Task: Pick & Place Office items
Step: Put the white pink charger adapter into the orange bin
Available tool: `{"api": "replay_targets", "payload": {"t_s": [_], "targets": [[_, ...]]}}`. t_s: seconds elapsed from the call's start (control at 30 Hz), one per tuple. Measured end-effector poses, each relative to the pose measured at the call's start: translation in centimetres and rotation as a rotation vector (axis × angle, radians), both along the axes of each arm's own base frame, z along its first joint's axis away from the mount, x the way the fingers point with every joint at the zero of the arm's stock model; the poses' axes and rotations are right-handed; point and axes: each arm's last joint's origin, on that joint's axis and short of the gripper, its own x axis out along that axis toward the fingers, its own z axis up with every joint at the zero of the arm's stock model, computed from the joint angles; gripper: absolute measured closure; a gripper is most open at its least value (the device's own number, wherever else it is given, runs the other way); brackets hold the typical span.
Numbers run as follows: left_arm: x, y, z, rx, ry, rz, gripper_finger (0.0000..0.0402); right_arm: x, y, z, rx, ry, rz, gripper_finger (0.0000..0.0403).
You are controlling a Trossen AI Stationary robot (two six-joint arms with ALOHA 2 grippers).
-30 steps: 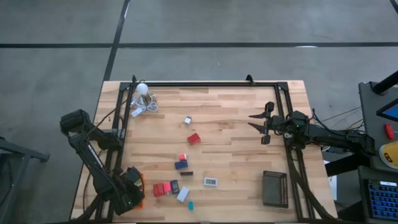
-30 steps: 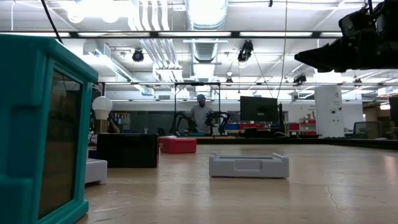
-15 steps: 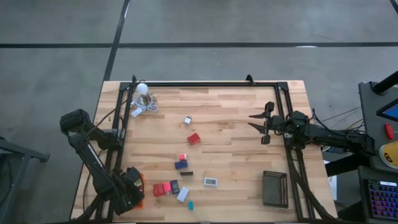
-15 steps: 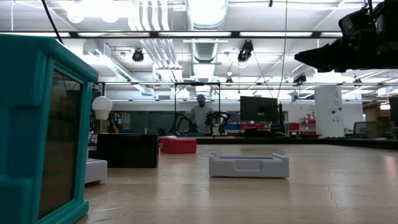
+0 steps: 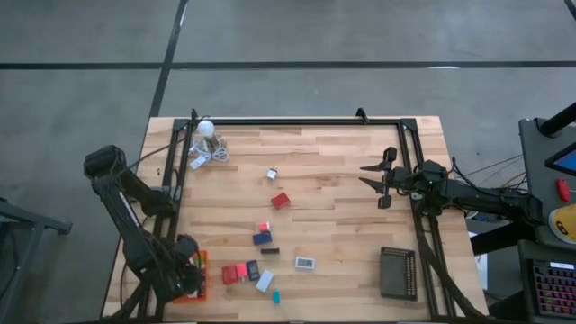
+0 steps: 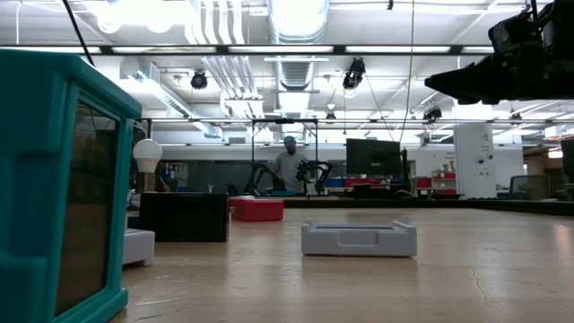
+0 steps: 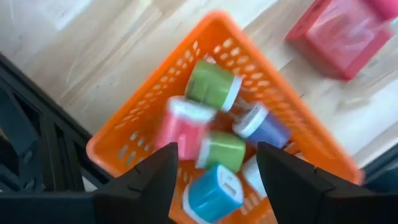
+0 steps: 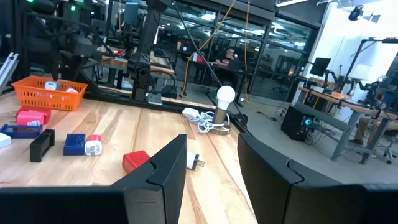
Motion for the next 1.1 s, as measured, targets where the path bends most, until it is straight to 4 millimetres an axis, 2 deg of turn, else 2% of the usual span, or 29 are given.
{"api": "replay_targets", "payload": {"t_s": [0.2,0.47,1.1], "targets": [[0.4,1.4,1.5,0.020,-0.134,0.045,0.0179,0.0,0.0,0.0,0.000,0.000,0.000,0.0264],[1.8,3.0,2.4,0.153,-0.325,-0.053,0.0179,0.0,0.0,0.0,0.000,0.000,0.000,0.0264],[8.0,6.1,2.6,0.365,-0.441,-0.349,0.0179,0.0,0.0,0.0,0.000,0.000,0.000,0.0264]]}}
